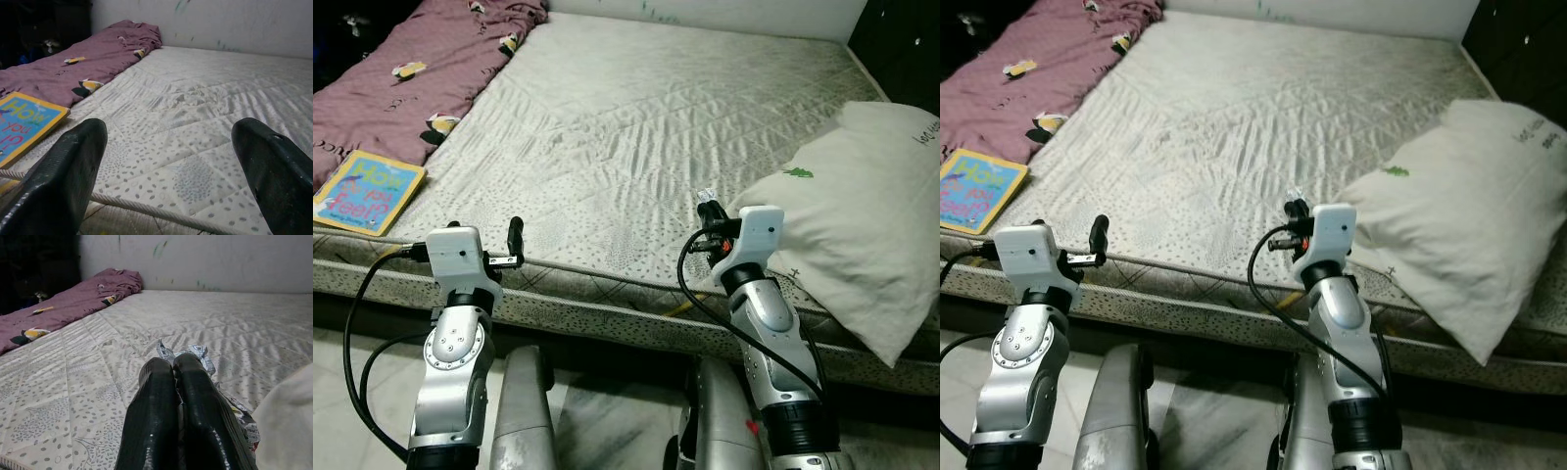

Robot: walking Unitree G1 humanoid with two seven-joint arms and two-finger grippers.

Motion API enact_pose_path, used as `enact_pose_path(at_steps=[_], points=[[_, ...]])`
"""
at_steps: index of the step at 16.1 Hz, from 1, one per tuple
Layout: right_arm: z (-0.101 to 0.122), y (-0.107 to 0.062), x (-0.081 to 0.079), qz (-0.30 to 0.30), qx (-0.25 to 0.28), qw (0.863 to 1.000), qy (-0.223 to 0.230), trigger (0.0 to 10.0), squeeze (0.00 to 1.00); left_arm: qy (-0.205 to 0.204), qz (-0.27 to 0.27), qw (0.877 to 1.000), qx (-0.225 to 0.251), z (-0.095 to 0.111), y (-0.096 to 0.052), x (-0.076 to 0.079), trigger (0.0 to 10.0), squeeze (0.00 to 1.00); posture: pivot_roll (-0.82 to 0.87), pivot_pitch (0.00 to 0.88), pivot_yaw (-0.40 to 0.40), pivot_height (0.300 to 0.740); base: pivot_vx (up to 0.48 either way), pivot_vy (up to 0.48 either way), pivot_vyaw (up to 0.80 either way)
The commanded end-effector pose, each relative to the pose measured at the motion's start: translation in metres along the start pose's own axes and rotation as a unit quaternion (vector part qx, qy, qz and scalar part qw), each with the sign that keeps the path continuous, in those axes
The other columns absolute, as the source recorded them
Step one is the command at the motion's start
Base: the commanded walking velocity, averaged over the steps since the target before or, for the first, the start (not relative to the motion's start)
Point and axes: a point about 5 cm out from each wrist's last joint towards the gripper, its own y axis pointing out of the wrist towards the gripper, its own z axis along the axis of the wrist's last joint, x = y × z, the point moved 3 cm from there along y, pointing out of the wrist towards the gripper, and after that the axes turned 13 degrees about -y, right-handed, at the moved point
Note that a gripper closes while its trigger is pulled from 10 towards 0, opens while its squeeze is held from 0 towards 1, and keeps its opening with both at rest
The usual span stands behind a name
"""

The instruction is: Clean up the room

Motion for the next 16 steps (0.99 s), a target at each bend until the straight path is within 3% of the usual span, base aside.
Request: enact_pose_path(at_steps=[1,5,8,13,16], points=[[0.0071,-0.0010,0.0067,-0.012,0.009,1.000,-0.005,10.0,0.00,0.000,-0.006,1.000,0.001,0.0018,-0.0003,0.0038,10.0,0.00,0.05,0.000,-0.003,0.596,0.000,0.000,0.00],[0.0044,-0.0060,0.0110,-0.028,-0.001,1.000,-0.005,10.0,0.00,0.001,-0.011,1.000,-0.013,-0.0055,-0.0061,0.0036,10.0,0.00,0.04,0.000,0.002,0.638,0.000,0.000,0.00],[0.0049,-0.0049,0.0132,-0.026,-0.005,1.000,-0.008,10.0,0.00,0.003,-0.017,1.000,-0.007,0.0006,-0.0014,0.0115,10.0,0.00,0.06,0.000,-0.017,0.675,0.000,0.000,0.00],[0.0046,-0.0053,0.0160,-0.034,-0.007,0.999,-0.010,10.0,0.00,0.002,-0.017,1.000,-0.019,-0.0044,-0.0043,0.0098,10.0,0.00,0.05,0.000,-0.001,0.735,0.000,0.000,0.00],[0.0037,-0.0064,0.0161,-0.038,-0.011,0.999,-0.008,10.0,0.00,0.010,-0.020,1.000,-0.021,-0.0045,-0.0020,0.0105,10.0,0.00,0.05,0.000,0.002,0.740,0.000,0.000,0.00]])
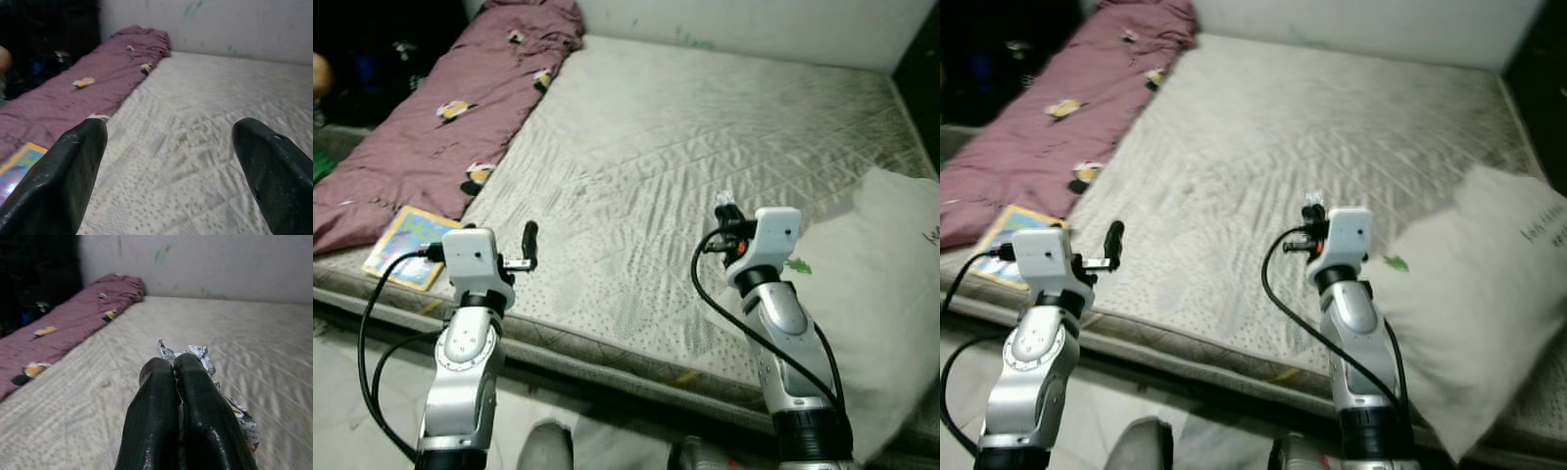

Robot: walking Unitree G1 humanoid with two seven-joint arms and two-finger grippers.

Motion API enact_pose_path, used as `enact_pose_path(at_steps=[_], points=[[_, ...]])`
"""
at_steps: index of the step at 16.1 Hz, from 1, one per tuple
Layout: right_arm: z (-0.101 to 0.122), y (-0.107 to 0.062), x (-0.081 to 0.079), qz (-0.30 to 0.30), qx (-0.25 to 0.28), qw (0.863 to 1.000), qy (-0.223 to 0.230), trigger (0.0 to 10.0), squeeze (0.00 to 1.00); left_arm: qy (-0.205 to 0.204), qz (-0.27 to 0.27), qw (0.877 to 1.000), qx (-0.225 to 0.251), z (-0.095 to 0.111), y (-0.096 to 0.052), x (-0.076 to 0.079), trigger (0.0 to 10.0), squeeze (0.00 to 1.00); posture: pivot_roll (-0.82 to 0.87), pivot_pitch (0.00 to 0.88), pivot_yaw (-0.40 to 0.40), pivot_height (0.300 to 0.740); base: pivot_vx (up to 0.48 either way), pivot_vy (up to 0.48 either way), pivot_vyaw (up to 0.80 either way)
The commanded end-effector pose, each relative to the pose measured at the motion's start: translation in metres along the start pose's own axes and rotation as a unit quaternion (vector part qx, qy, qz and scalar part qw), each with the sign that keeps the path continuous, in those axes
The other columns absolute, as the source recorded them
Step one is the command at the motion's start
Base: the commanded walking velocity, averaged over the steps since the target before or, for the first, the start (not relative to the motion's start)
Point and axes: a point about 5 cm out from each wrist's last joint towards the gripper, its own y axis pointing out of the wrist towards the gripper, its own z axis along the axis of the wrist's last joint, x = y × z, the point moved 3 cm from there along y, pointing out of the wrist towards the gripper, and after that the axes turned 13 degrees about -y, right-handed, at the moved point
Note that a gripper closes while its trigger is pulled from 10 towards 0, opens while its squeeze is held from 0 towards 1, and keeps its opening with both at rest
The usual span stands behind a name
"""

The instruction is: Clean up the room

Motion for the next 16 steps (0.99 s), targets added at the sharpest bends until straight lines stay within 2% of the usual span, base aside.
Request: enact_pose_path(at_steps=[1,2,4,7,11,16], points=[[0.001,-0.001,0.002,-0.005,-0.001,1.000,0.001,10.0,0.00,0.005,0.000,1.000,-0.005,0.000,0.000,-0.001,10.0,0.00,0.04,0.000,0.001,0.740,0.000,0.000,0.00],[0.001,-0.002,0.003,-0.005,-0.002,1.000,0.001,10.0,0.00,0.005,0.003,1.000,-0.010,-0.002,-0.001,0.000,10.0,0.00,0.04,0.000,0.000,0.740,0.000,0.000,0.00],[-0.002,-0.002,0.004,-0.006,-0.008,1.000,0.002,10.0,0.00,-0.007,-0.010,1.000,-0.018,-0.007,-0.005,0.010,10.0,0.00,0.04,0.000,-0.002,0.740,0.000,0.000,0.00],[0.000,0.001,0.004,-0.005,-0.006,1.000,0.001,10.0,0.00,-0.017,-0.010,1.000,-0.021,-0.007,-0.005,0.011,10.0,0.00,0.04,0.000,-0.003,0.740,0.000,0.000,0.00],[-0.006,0.003,0.008,-0.017,-0.027,0.999,0.007,10.0,0.00,-0.020,-0.008,1.000,-0.019,-0.005,-0.002,0.008,10.0,0.00,0.04,0.000,-0.009,0.740,0.000,0.000,-0.56],[-0.003,0.006,0.008,-0.015,-0.020,1.000,0.002,10.0,0.00,-0.022,-0.012,1.000,-0.017,-0.005,-0.001,0.010,10.0,0.00,0.04,0.000,-0.010,0.740,0.000,0.248,-0.74]])
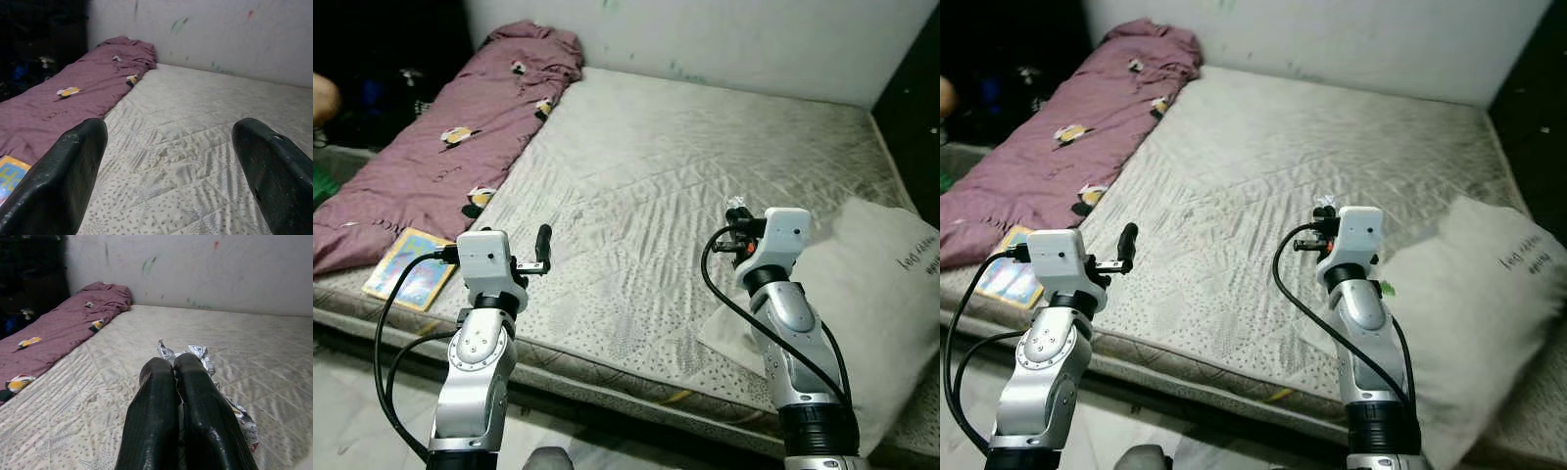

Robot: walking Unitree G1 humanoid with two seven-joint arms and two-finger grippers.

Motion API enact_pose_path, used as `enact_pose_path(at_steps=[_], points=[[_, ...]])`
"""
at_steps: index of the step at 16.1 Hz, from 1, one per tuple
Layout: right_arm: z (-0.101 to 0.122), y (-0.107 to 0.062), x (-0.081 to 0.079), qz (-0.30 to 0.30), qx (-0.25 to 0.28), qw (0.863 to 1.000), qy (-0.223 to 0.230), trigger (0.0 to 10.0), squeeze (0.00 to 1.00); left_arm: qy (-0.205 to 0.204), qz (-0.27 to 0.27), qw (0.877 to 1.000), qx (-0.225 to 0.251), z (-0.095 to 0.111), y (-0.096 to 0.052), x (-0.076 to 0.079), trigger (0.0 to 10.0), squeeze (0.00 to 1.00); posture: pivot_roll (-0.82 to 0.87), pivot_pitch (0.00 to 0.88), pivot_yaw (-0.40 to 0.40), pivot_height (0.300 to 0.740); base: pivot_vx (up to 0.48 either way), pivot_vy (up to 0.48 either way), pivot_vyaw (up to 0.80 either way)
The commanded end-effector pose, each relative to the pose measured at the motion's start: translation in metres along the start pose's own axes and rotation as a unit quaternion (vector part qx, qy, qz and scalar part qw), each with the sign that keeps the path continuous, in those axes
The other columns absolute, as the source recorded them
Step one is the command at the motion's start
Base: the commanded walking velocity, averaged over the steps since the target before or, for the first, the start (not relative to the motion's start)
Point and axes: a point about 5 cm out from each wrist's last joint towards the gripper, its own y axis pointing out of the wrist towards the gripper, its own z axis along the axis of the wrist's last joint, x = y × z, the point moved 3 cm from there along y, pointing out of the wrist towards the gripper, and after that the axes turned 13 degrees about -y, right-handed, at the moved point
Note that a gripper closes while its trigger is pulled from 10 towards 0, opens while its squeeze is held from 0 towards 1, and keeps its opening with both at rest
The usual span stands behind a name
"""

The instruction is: Clean up the room

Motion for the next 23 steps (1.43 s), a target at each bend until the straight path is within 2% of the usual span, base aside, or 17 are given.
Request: enact_pose_path(at_steps=[1,6,15,19,23], points=[[0.005,0.003,-0.003,0.005,0.008,1.000,0.000,10.0,0.00,-0.002,0.000,1.000,0.000,0.001,0.000,-0.001,10.0,0.00,0.04,0.000,-0.011,0.740,0.000,0.247,-0.45],[0.003,0.003,-0.004,0.007,0.004,1.000,0.000,10.0,0.00,-0.002,0.000,1.000,0.001,0.002,0.002,-0.001,10.0,0.00,0.04,0.000,-0.012,0.740,0.000,0.275,-0.44],[0.000,0.002,-0.005,0.009,-0.001,1.000,-0.003,10.0,0.00,-0.002,0.000,1.000,0.003,0.002,0.002,0.000,10.0,0.00,0.04,0.000,-0.012,0.740,0.000,0.436,-0.66],[0.002,0.001,-0.002,0.007,-0.001,1.000,-0.004,10.0,0.00,-0.014,-0.006,1.000,0.008,0.011,0.003,0.007,10.0,0.00,0.04,0.000,-0.017,0.740,0.000,0.000,-0.34],[-0.001,0.001,0.001,0.001,-0.003,1.000,-0.006,10.0,0.00,-0.010,0.002,1.000,0.015,0.017,0.000,0.004,10.0,0.00,0.06,0.000,-0.017,0.740,0.000,0.000,0.00]])
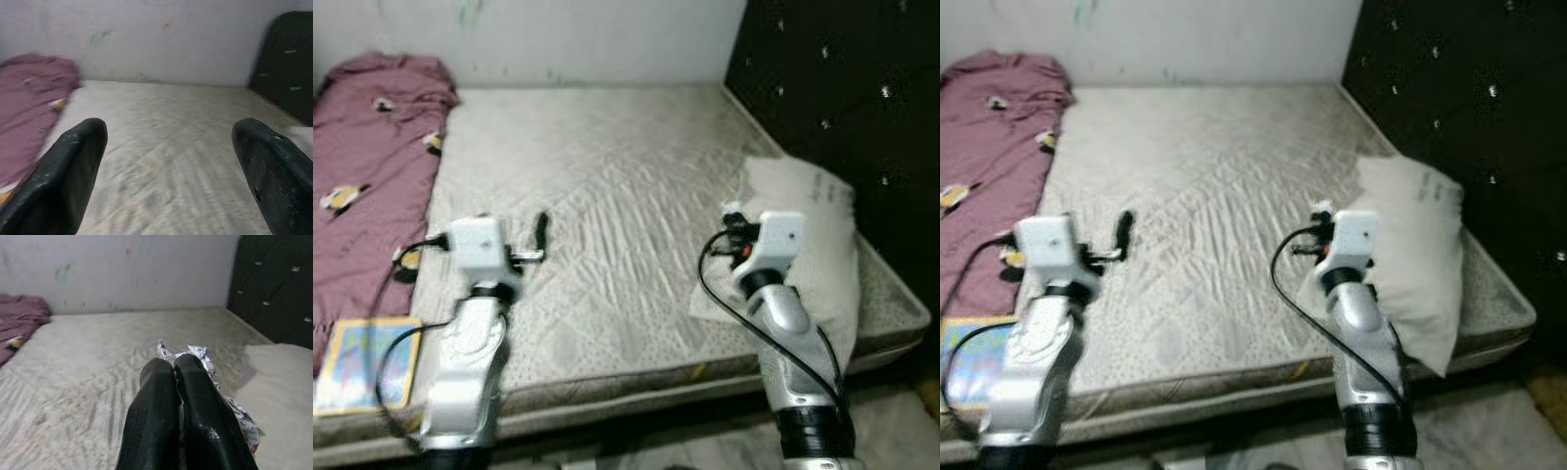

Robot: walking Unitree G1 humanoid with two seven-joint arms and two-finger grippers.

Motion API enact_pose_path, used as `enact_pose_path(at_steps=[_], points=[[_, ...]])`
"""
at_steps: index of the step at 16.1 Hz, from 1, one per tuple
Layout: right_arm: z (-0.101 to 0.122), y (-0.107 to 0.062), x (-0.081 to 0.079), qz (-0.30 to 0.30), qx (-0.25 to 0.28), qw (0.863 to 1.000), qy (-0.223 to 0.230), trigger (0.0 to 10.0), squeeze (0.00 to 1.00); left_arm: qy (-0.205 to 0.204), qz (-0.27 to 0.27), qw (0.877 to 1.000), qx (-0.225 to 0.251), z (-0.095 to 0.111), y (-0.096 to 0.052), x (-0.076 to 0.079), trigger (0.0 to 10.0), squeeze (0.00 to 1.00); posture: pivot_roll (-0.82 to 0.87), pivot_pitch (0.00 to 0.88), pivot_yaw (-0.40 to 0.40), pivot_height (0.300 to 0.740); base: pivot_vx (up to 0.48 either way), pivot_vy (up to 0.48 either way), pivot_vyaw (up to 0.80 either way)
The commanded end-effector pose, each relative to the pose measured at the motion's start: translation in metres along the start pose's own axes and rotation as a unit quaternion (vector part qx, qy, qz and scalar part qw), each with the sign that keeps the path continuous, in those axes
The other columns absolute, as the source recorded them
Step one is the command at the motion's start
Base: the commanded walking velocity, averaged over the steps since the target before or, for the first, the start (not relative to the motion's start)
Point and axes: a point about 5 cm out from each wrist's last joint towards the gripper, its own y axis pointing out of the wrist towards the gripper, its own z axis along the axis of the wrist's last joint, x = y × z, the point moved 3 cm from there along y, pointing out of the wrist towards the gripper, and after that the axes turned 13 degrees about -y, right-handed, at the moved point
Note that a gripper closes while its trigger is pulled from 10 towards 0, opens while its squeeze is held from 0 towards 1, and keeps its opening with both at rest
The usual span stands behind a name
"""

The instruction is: Clean up the room

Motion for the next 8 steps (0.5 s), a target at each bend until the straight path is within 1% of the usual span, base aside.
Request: enact_pose_path(at_steps=[1,3,5,8], points=[[0.0034,0.0007,0.0016,-0.003,0.004,1.000,0.000,10.0,0.00,-0.004,-0.002,1.000,0.003,0.0054,-0.0010,0.0027,10.0,0.00,0.05,0.000,-0.015,0.740,0.000,0.000,0.00],[0.0061,0.0025,0.0004,0.000,0.008,1.000,-0.001,10.0,0.00,-0.005,0.003,1.000,0.003,0.0087,-0.0010,0.0022,10.0,0.00,0.06,0.005,-0.003,0.740,0.000,0.000,0.00],[0.0030,0.0058,0.0056,-0.012,0.005,1.000,0.000,10.0,0.00,0.001,-0.010,1.000,0.003,0.0104,0.0020,0.0071,10.0,0.00,0.07,0.000,-0.007,0.740,0.000,0.000,0.00],[0.0077,0.0061,0.0049,-0.005,0.013,1.000,-0.007,10.0,0.00,0.006,0.000,1.000,0.001,0.0080,0.0037,0.0028,10.0,0.00,0.04,0.000,-0.016,0.740,0.000,0.000,0.00]])
